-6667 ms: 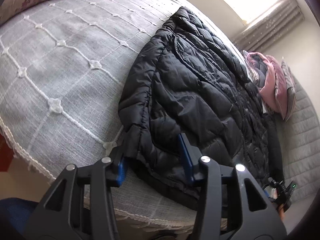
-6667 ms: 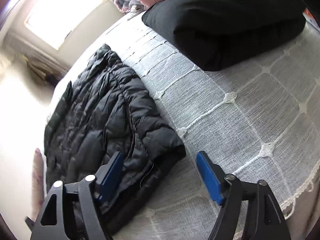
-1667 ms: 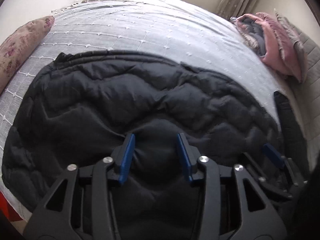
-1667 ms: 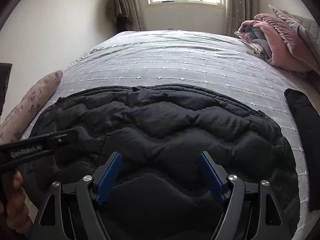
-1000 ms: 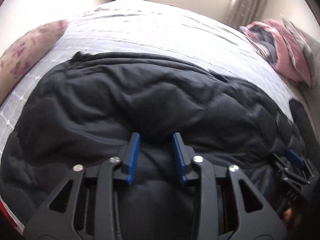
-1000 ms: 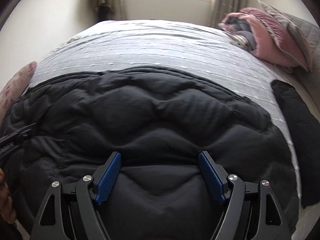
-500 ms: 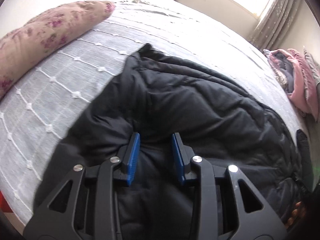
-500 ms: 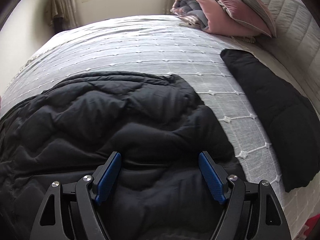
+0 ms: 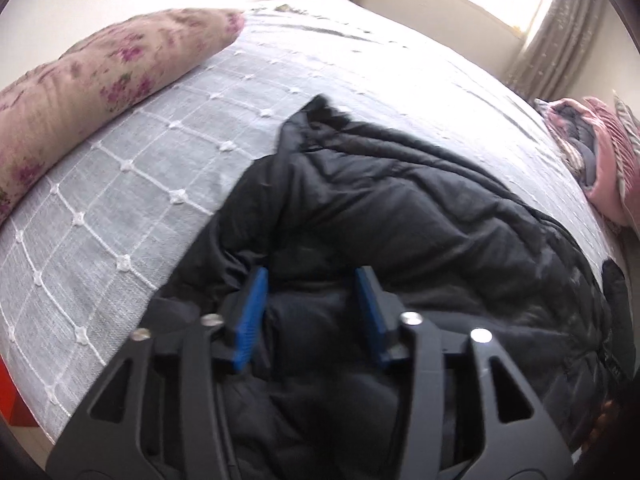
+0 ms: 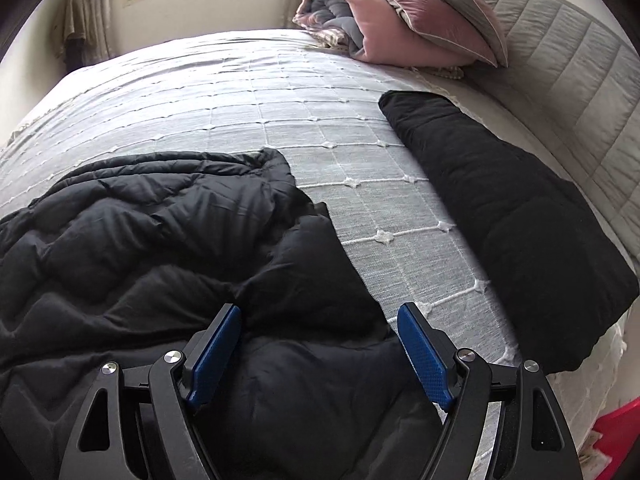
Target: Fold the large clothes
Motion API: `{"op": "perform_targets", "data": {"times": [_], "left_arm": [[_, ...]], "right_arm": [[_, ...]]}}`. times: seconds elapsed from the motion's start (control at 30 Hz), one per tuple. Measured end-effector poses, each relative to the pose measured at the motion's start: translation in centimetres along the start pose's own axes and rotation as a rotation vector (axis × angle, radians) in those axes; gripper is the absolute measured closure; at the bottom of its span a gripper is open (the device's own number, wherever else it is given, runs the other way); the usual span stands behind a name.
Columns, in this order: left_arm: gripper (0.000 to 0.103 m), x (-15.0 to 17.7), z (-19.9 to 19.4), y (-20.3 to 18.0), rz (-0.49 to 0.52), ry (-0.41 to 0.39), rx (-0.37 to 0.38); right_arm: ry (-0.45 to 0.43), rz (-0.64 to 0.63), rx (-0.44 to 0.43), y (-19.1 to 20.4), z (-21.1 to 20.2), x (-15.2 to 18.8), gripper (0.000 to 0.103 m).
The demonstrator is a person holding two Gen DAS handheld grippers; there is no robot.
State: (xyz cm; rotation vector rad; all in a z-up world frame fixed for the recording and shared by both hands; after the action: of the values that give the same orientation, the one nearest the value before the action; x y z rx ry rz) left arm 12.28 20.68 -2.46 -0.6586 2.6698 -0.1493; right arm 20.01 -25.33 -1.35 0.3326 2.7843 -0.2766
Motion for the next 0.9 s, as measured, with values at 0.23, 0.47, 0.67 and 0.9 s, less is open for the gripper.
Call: {"op": "perform_targets", "data": {"times": [0.23,0.47,0.67,0.9], "left_arm": [[0.052,2.4,-3.1,-3.5,0.118,-0.034,0.098],[0.051,6.8,-2.9,-8.1,0.284,0.021,0.151],[0.046,8.3,-1.1,-8.4,0.34,0.014,0.033],[0.046,7.6,-1.2,-5.6,0.294,0.025,0.028]], "right_arm": [[-0.071,-0.123,-0.196,3.9,-4.8,2.2,0.023],[-0.031,-0.353,-0.376,9.3,-6.8,8.2,0.022],[0.01,-0.348,-0.276,8.7,-4.6,9.6,0.022],[0.06,-0.235,-0.276,4.1,-3.2,9.0,0.022]]}}
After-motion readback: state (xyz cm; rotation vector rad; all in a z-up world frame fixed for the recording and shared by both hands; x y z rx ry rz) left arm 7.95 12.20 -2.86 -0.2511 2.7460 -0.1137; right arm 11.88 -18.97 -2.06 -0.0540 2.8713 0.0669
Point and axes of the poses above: each gripper's, at about its wrist camera, not at the fingertips, and z roughly the way its jaws point, y to its left, x to its underside, the point moved 3 cm from there along z, roughly the way its jaws point, and after that the axes turned 15 degrees about y, right-handed, at the moved point
